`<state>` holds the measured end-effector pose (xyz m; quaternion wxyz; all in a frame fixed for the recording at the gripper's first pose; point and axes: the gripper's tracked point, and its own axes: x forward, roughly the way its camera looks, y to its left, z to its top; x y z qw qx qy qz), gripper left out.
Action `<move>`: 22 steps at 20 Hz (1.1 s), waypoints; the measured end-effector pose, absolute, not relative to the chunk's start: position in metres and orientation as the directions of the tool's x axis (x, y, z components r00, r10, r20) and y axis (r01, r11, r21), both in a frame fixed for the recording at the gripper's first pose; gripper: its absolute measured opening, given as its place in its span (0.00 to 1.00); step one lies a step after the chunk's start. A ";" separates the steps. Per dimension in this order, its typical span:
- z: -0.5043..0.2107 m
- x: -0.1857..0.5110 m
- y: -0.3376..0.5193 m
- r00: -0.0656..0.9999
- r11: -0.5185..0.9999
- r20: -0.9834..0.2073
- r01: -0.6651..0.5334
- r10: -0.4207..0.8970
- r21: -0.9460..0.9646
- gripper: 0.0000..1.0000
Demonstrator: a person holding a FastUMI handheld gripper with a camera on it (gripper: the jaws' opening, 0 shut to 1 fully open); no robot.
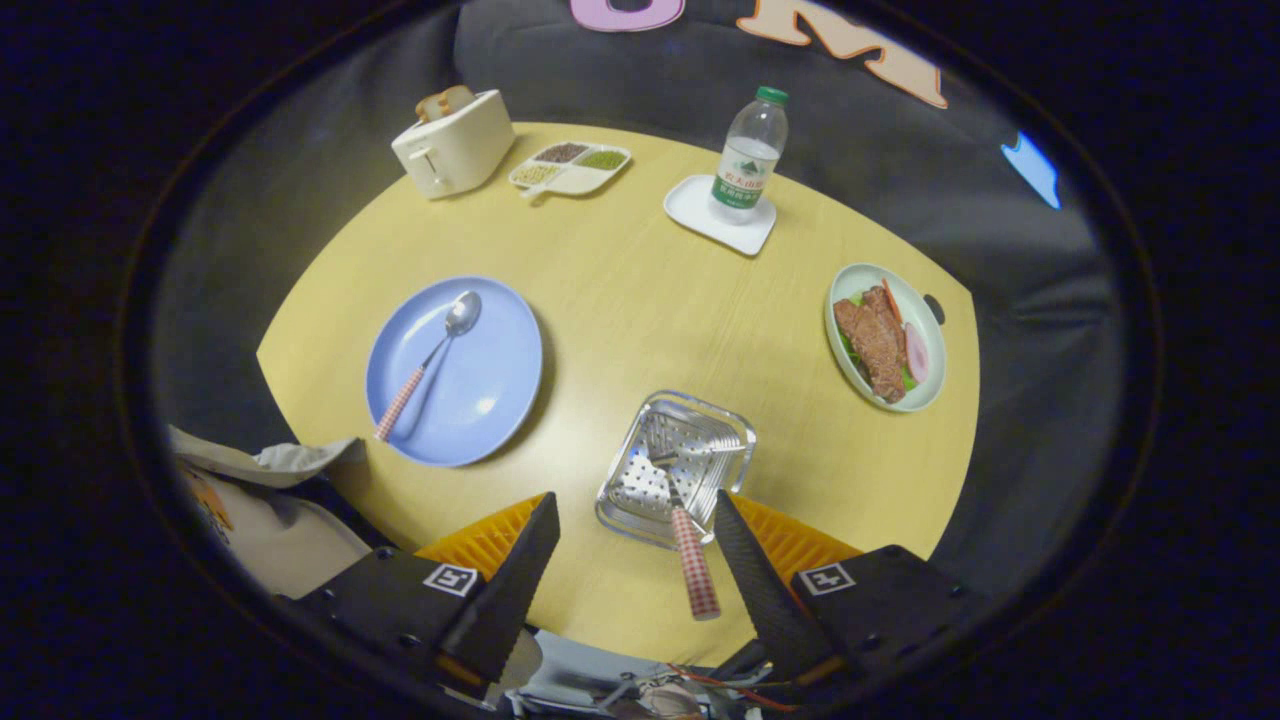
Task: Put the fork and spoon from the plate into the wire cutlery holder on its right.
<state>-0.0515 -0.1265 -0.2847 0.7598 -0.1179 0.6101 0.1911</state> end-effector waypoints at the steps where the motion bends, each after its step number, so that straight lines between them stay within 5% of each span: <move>1: -0.281 -0.051 -0.119 0.222 0.905 -0.962 -0.422 0.156 0.049 0.99; 10: -0.251 -0.056 -0.047 0.537 0.950 -0.819 -0.312 0.199 0.026 1.00; 22: -0.297 -0.079 0.040 0.636 0.978 -0.755 -0.206 0.160 0.034 1.00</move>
